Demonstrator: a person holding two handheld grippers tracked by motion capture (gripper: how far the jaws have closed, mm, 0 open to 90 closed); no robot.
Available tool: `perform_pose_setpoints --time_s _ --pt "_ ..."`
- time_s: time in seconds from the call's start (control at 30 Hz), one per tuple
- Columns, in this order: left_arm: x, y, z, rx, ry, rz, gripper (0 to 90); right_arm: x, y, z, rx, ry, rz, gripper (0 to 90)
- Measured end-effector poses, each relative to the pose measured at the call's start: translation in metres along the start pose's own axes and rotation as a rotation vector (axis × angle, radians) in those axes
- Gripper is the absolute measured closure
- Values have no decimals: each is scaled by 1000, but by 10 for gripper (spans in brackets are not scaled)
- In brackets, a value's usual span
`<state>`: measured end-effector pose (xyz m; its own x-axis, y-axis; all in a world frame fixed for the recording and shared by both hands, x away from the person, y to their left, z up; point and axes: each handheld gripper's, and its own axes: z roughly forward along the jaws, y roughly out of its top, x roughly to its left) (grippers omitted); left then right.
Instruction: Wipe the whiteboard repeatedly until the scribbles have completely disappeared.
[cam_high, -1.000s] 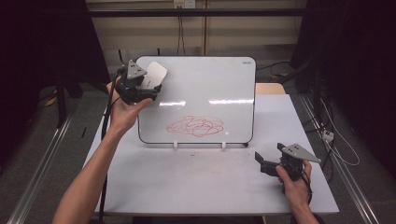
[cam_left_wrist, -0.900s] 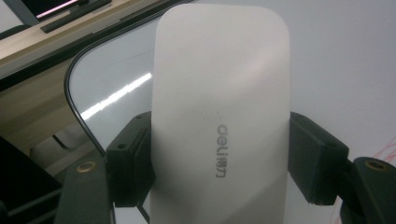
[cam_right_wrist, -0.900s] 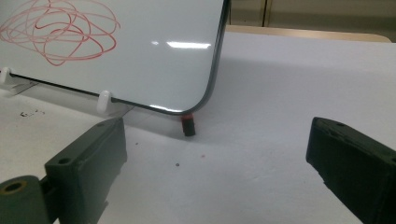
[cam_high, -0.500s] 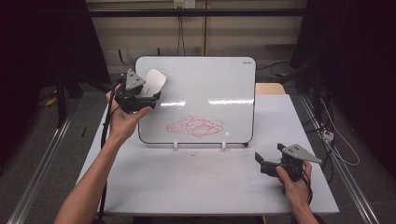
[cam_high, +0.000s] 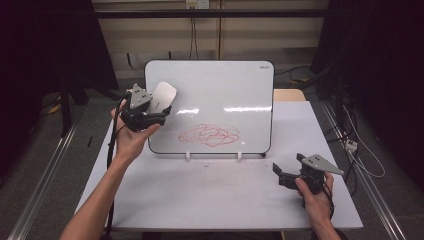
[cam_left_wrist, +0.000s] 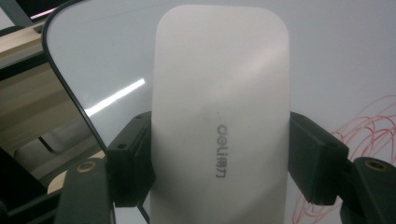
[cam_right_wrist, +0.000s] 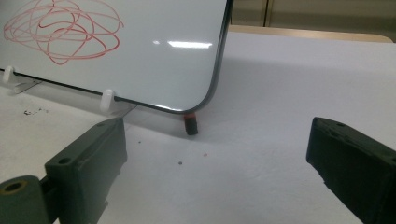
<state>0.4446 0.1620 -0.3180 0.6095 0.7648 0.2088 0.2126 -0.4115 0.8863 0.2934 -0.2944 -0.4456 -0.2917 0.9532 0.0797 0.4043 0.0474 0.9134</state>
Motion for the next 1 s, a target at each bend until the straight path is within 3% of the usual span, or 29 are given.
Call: perform_pose_setpoints --time_s 0.37,0.63,1.0 --pt "-18 -16 4 42 -17 36 310 0 -1 1 1 0 1 51" --pt "-28 -25 11 80 -4 83 310 -1 -1 -1 4 0 0 51" --pt "-41 -32 22 110 9 118 310 -1 -1 0 4 2 -2 51"
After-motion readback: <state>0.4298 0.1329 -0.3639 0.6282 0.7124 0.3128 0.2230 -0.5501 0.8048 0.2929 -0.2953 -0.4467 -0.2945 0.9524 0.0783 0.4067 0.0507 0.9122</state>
